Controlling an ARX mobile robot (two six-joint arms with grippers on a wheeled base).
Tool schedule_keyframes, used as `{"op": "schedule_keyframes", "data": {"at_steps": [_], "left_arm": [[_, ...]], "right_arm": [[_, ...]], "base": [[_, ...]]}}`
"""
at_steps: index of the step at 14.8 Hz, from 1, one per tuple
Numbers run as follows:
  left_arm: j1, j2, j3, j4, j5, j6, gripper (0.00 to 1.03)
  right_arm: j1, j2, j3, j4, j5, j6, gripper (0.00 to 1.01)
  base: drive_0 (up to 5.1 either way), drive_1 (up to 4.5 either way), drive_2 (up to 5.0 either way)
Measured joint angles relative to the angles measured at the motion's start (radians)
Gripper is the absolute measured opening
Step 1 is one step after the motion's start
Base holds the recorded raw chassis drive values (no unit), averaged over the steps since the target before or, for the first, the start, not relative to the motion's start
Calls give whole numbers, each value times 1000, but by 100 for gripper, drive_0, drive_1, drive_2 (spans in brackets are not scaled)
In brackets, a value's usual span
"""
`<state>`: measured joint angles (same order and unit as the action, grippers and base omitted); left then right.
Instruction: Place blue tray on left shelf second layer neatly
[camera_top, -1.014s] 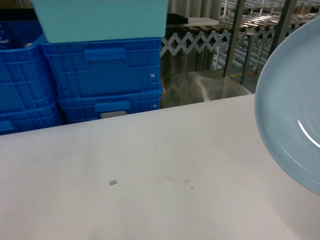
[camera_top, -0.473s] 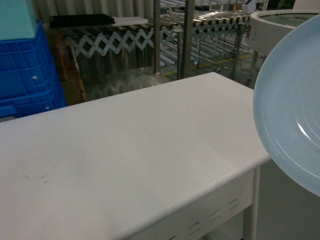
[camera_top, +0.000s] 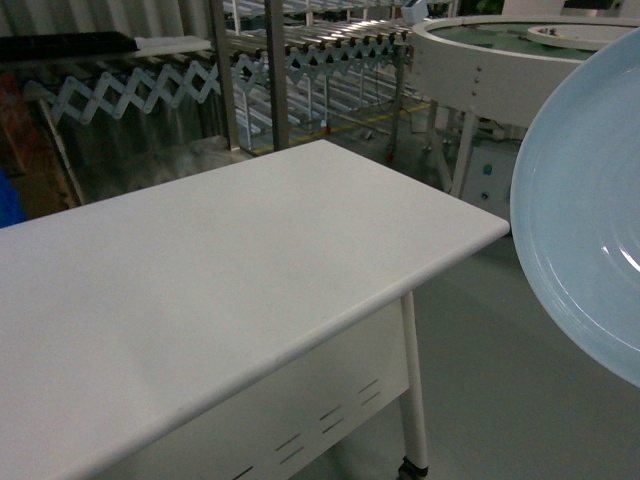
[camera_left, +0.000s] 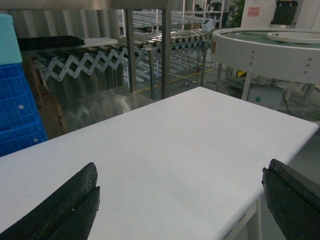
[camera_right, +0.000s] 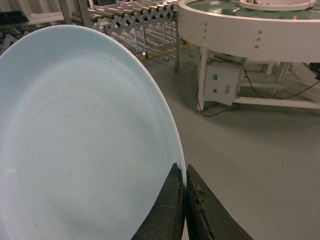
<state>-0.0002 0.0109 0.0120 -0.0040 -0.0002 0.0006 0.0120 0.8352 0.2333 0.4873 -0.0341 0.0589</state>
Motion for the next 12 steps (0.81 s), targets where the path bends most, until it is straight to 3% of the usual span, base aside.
{"op": "schedule_keyframes", "data": {"at_steps": [12], "left_arm": [[-1,0,0,1,0,0,98]], "right_arm": [[0,0,0,3,-6,0,2]], "base": [[239,-180,-543]]}}
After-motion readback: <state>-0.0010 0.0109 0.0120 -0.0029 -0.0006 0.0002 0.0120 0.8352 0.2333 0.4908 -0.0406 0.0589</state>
